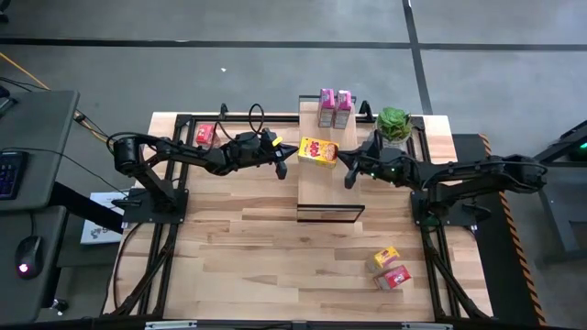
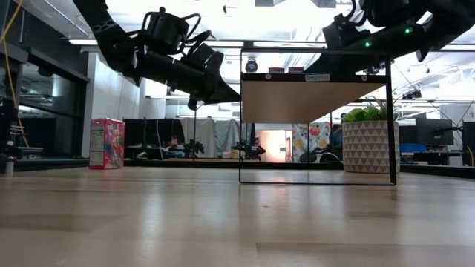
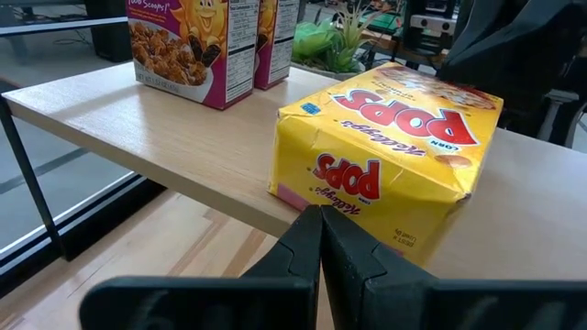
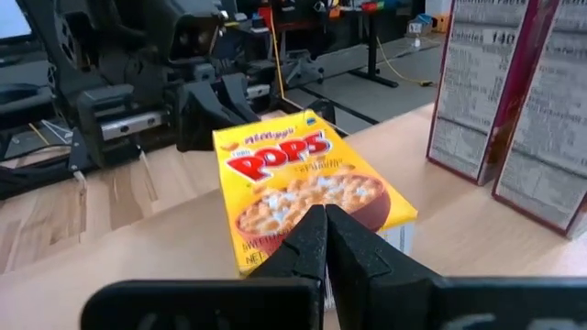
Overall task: Stack cereal on shelf
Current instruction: Put the top yellow cereal box on the shelf
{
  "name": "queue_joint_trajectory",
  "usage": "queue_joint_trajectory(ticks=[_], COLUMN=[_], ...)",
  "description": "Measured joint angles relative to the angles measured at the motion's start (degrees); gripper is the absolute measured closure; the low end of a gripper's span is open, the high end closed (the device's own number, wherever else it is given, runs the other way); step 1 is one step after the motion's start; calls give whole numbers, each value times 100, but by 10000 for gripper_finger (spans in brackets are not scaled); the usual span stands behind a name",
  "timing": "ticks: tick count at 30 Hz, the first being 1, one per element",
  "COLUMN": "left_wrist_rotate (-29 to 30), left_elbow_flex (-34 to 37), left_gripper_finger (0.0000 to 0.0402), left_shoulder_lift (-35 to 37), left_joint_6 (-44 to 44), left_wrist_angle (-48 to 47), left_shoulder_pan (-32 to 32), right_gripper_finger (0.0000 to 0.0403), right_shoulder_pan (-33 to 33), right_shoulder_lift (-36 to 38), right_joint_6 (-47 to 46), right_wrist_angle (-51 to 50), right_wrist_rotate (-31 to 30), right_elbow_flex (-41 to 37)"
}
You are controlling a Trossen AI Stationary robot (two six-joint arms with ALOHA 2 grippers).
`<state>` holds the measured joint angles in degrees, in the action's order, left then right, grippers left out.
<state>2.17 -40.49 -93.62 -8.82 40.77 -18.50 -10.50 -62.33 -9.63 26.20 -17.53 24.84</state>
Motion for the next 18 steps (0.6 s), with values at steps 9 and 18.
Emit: queue_joint_trajectory(ticks=[9,18], left_wrist_rotate=[0,-2], left_elbow_flex=[0,-2], left_gripper_finger=[402,401], left_shoulder_lift=[0,312], left_joint_6=[0,146], left_wrist_angle=[28,-252], left_shoulder_pan=[0,-22], right_gripper_finger=[403,403], right_shoulder_pan=[0,0], right_shoulder_lift=[7,377], right_joint_6=[-82,-194], right_wrist_angle=[-148,-699], right_wrist_rotate=[-92,-95], right_elbow_flex=[5,11])
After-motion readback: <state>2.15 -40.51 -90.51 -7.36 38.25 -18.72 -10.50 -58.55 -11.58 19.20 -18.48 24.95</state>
